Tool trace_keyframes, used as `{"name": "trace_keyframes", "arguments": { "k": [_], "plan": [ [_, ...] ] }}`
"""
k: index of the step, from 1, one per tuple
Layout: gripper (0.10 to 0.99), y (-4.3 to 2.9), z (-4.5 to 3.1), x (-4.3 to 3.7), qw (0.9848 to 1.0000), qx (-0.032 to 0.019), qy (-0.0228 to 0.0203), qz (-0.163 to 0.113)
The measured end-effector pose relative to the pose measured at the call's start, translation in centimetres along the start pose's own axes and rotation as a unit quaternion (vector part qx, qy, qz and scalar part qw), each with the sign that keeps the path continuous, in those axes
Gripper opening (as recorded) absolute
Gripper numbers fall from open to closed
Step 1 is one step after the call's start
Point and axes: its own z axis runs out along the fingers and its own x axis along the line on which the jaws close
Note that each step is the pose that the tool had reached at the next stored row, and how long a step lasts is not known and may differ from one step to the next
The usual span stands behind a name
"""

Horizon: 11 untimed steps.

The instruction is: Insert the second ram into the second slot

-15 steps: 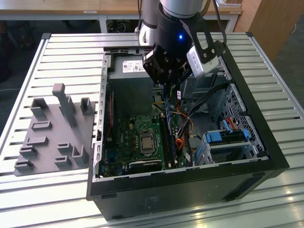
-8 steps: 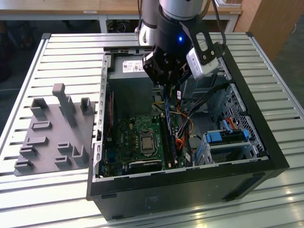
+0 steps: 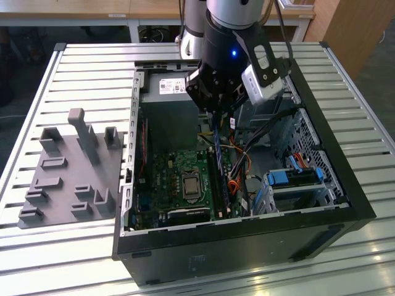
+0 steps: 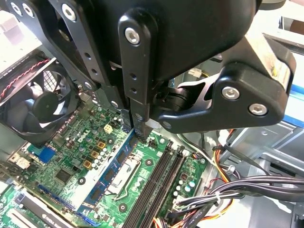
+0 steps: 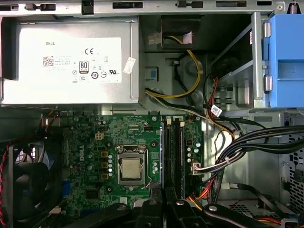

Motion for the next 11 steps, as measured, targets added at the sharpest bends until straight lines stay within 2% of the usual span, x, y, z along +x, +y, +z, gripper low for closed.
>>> {"name": "trace_keyframes", "arguments": {
  "k": [11],
  "plan": [
    [0.137,-0.01,0.47,-0.01,1.0,0.0,0.0,0.0]
  ]
}}
